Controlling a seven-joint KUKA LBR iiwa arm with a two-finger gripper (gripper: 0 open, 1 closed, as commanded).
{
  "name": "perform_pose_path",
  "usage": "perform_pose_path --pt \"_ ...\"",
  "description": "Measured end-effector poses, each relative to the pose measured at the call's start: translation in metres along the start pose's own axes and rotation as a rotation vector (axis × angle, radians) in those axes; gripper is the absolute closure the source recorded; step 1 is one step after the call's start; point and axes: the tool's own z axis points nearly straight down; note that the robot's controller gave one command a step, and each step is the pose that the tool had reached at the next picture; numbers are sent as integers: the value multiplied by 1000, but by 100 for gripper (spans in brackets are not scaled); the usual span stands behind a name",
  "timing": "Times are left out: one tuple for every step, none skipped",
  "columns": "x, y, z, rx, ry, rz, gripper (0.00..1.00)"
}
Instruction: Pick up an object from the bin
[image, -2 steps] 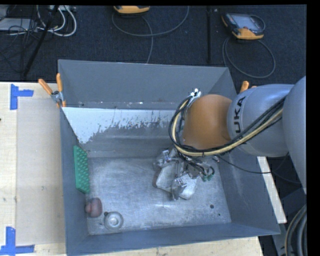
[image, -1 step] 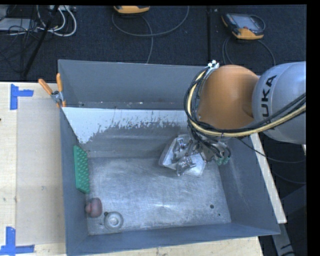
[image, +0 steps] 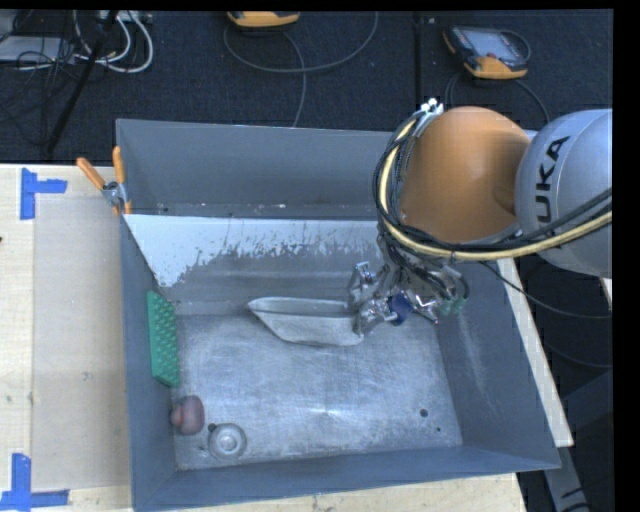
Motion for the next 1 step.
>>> perform_pose_path --pt "-3 4 -14 -1 2 -285 100"
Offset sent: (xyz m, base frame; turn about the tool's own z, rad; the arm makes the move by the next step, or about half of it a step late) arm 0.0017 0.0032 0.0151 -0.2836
